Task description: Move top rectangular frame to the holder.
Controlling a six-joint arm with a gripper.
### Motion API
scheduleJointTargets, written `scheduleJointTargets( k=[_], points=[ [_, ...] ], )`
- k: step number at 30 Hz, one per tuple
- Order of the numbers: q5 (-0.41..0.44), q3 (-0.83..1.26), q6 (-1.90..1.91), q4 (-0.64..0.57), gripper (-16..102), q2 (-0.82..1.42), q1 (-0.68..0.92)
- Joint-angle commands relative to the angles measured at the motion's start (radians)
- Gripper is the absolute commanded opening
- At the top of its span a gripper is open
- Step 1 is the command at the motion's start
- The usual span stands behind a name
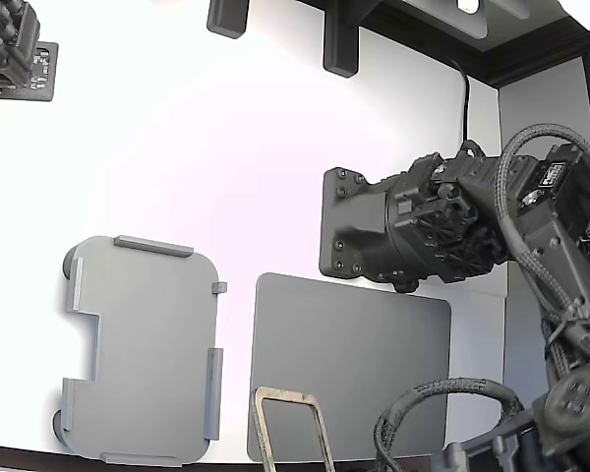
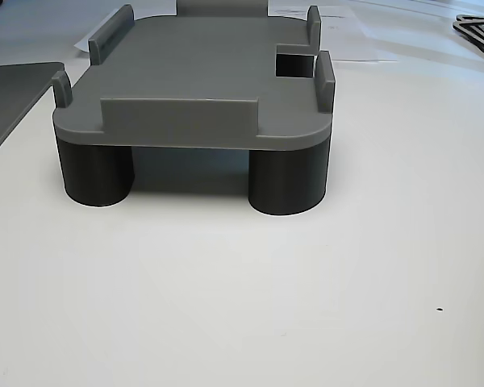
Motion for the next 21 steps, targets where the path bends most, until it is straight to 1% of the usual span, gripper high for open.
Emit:
scheduleJointTargets(
  k=[1,5,9,11,15,16,19,20,21],
  points=[
    [-0.011,-0.028,0.026,-0.066,-11,0.04,-0.061],
    [-0.057,-0.028,0.08,-0.112,-10,0.037,-0.124],
    [-0.086,-0.02,0.106,-0.117,-10,0.037,-0.161],
    [-0.074,-0.017,0.143,-0.126,-10,0.032,-0.164],
    [0.009,-0.026,0.313,-0.187,-10,0.011,-0.161],
    [0.009,-0.028,0.357,-0.195,-10,0.012,-0.17],
    [-0.049,-0.028,0.449,-0.204,-10,0.032,-0.219],
    [-0.064,-0.028,0.476,-0.206,-8,0.037,-0.233],
    [-0.078,-0.028,0.492,-0.201,-4,0.04,-0.245]
  ],
)
